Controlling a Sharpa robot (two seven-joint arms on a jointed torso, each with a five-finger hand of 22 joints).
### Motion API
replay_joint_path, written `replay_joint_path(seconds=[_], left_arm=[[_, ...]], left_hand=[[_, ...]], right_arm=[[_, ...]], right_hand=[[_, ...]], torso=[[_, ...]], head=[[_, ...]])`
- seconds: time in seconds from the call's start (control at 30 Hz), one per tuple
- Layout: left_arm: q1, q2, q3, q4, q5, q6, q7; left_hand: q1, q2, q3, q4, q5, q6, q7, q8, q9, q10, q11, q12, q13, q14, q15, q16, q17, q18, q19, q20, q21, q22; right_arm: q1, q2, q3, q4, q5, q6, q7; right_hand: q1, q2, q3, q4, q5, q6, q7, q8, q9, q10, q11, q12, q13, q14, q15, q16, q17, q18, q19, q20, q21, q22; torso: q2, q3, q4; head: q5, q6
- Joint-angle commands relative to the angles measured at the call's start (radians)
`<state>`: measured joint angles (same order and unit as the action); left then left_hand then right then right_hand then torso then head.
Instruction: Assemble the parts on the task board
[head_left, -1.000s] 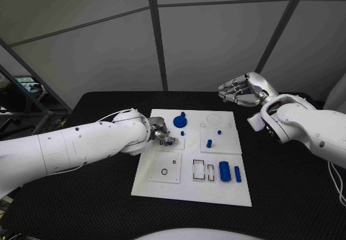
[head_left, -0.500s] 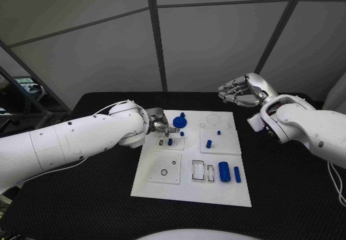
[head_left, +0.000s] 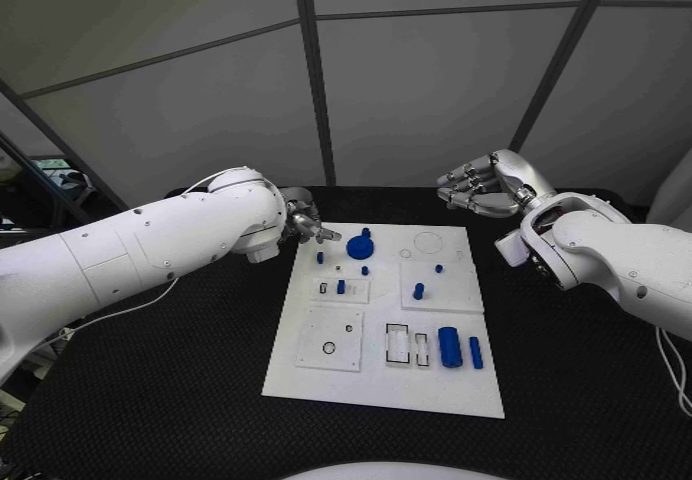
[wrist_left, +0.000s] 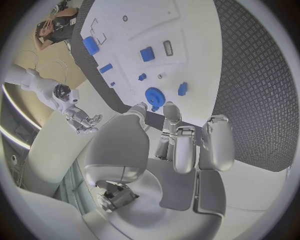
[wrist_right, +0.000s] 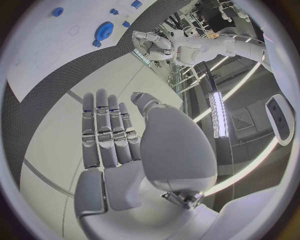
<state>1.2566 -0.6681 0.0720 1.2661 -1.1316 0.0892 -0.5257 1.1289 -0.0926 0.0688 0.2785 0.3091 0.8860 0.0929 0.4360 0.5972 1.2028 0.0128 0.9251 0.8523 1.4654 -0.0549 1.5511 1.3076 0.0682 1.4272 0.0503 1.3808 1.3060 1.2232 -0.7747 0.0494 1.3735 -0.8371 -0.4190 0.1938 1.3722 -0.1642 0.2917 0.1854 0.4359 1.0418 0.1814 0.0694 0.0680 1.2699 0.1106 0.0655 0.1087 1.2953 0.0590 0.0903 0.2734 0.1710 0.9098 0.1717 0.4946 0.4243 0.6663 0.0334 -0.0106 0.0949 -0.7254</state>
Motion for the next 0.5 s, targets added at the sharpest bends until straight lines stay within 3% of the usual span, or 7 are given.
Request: replay_joint_path(seconds=[0.03,0.2,0.5], left_arm=[[0.006,0.027,-0.002,-0.063,0.032,0.067,0.008],[0.01,0.061,-0.014,-0.132,0.034,0.098,0.009],[0.008,0.101,-0.034,-0.202,0.022,0.144,0.005]], left_hand=[[0.014,-0.001,-0.011,0.002,-0.001,-0.004,0.0,-0.01,-0.013,0.0,0.004,0.005,-0.001,0.096,0.008,-0.004,0.236,-0.005,0.0,0.007,-0.005,0.0],[0.022,0.002,-0.022,0.004,-0.002,0.006,0.0,-0.014,-0.025,0.005,0.004,0.018,0.005,0.097,0.009,-0.001,0.239,-0.006,0.003,0.01,-0.002,0.006],[0.025,0.01,-0.041,0.008,-0.003,0.031,-0.005,-0.013,-0.04,0.012,0.001,0.033,0.01,0.099,0.007,0.003,0.244,-0.007,0.008,0.01,0.004,0.015]], right_arm=[[0.002,0.001,0.001,0.001,0.0,0.008,0.002],[0.002,0.001,0.001,0.002,0.0,0.008,0.001],[0.002,0.004,0.001,0.002,0.0,0.011,0.0]], right_hand=[[-0.006,0.001,0.0,0.007,0.005,-0.008,0.002,-0.005,-0.001,-0.004,0.001,-0.003,-0.001,-0.001,0.005,-0.007,-0.002,0.008,-0.001,0.005,-0.005,-0.001],[-0.006,0.001,0.0,0.007,0.005,-0.008,0.002,-0.005,-0.001,-0.004,0.001,-0.003,-0.001,-0.001,0.005,-0.007,-0.002,0.008,-0.001,0.005,-0.005,-0.001],[-0.004,0.002,0.001,0.006,0.005,-0.008,0.002,-0.004,-0.001,-0.004,0.0,-0.003,-0.002,-0.001,0.005,-0.008,-0.002,0.009,-0.001,0.005,-0.007,-0.002]], torso=[[0.003,0.0005,-0.004],[0.006,-0.0007,-0.0062],[0.004,-0.0007,-0.0067]], head=[[0.003,0.002],[0.006,0.001],[0.01,-0.004]])
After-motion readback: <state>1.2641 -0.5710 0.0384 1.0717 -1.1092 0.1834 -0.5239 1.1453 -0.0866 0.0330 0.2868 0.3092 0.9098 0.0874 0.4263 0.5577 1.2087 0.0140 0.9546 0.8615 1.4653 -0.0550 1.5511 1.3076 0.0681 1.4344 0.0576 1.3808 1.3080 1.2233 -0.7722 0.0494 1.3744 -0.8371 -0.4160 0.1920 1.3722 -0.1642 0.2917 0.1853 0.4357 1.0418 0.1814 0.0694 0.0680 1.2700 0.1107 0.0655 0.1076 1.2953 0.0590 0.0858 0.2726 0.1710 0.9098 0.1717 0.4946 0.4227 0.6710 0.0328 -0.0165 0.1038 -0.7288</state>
